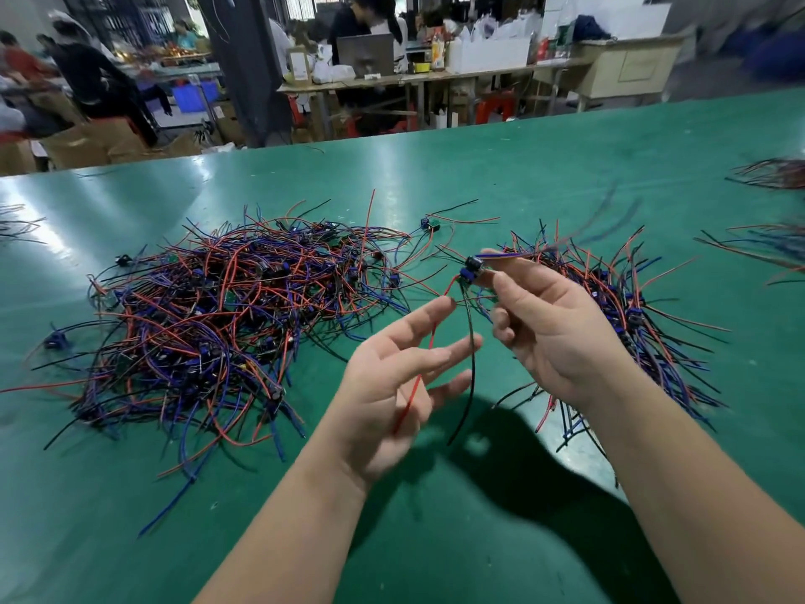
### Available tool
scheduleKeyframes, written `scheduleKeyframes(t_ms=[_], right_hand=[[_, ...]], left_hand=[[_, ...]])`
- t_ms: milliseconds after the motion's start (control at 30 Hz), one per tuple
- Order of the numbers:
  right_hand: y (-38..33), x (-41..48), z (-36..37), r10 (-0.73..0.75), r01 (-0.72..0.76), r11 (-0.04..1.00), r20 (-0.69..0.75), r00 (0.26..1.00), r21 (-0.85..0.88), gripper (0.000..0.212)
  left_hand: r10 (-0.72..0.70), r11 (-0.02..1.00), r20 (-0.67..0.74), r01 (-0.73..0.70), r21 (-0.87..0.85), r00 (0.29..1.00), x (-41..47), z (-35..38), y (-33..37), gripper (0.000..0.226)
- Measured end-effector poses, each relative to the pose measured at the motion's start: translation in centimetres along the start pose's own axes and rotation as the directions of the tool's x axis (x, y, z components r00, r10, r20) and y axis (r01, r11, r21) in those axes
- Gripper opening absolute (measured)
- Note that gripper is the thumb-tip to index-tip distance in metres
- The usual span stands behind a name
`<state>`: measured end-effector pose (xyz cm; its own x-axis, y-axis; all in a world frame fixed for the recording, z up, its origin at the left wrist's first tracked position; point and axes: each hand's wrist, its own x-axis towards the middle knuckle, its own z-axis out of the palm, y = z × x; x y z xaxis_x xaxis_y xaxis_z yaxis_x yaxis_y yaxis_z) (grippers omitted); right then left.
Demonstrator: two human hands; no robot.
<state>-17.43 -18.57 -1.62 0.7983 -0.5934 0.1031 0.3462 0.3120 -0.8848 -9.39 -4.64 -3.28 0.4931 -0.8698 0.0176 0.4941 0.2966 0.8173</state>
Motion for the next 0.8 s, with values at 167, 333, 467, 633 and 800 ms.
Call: scheduleKeyframes(t_ms=[167, 333, 467, 633, 800], right_hand=[[-0.1, 0.1, -0.1, -0.022, 0.023, 1.0, -0.059, 0.998, 0.018, 0.024], [-0.3, 0.1, -0.4, 0.083, -0.083, 0.996, -0.01, 0.996, -0.012, 0.013], [0.3, -0.3, -0.4, 0.19, -0.158, 0.954, 0.104, 0.976, -0.256, 0.018], [0.9, -0.5, -0.4, 0.324, -0.278, 0.909, 0.108, 0.94, -0.31, 0.017], [1.0, -0.2, -0.2, 0.33, -0.328, 0.913, -0.03, 0.943, -0.242, 0.018]], left_hand=[[-0.115, 0.993, 0.047, 0.115, -0.004, 0.992, -0.1, 0.1, -0.3, 0.038], [-0.236, 0.934, 0.006, 0.225, 0.278, 0.972, 0.2, -0.2, 0.1, 0.015], [-0.133, 0.928, -0.136, 0.172, 0.33, 0.982, 0.3, -0.5, 0.0, 0.042], [-0.089, 0.951, -0.182, 0.138, 0.276, 0.979, 0.0, -0.3, -0.2, 0.024], [-0.141, 0.917, -0.149, 0.186, 0.353, 0.979, 0.0, -0.5, -0.3, 0.015]])
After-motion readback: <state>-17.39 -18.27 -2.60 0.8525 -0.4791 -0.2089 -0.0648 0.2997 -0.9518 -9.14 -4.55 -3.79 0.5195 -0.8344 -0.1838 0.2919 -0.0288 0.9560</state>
